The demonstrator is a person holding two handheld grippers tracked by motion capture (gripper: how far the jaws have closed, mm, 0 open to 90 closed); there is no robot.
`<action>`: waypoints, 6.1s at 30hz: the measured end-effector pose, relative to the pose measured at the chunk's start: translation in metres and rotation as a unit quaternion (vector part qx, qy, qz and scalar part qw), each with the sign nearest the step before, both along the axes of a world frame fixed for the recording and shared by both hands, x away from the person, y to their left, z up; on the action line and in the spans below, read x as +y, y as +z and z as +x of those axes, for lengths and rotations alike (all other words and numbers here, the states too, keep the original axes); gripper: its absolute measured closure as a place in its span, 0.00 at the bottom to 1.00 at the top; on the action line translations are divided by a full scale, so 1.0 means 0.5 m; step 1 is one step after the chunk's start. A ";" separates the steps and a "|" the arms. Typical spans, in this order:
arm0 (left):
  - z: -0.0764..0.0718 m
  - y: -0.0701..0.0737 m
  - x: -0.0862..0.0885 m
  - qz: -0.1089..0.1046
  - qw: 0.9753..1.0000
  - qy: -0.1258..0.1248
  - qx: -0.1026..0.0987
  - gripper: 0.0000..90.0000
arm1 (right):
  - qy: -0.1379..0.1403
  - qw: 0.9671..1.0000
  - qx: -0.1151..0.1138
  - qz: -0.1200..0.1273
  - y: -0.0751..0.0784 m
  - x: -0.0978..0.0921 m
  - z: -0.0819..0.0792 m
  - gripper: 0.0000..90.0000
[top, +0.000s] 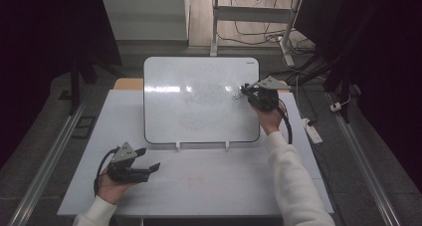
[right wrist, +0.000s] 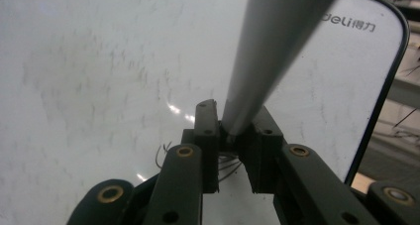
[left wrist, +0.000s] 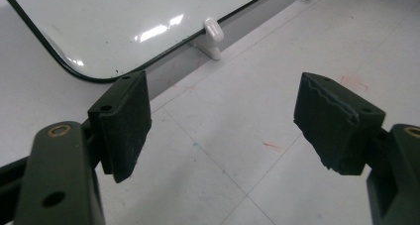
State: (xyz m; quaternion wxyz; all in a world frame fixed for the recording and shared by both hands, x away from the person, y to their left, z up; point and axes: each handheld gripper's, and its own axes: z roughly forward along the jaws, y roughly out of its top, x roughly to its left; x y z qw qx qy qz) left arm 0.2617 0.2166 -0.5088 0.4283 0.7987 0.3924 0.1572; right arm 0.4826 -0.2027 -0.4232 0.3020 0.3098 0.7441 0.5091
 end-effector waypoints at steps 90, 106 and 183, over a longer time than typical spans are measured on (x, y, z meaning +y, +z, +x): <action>-0.006 0.003 -0.008 0.004 1.000 -0.006 -0.004 0.26 | -0.042 0.997 0.004 0.070 -0.011 -0.030 0.004 0.86; 0.002 -0.002 -0.004 0.003 1.000 -0.002 0.001 0.26 | 0.007 0.999 -0.008 0.035 -0.025 0.025 -0.011 0.86; 0.091 0.130 -0.216 -0.015 0.987 -0.131 -0.091 0.37 | 0.257 0.948 0.183 -0.051 -0.117 0.096 -0.266 0.86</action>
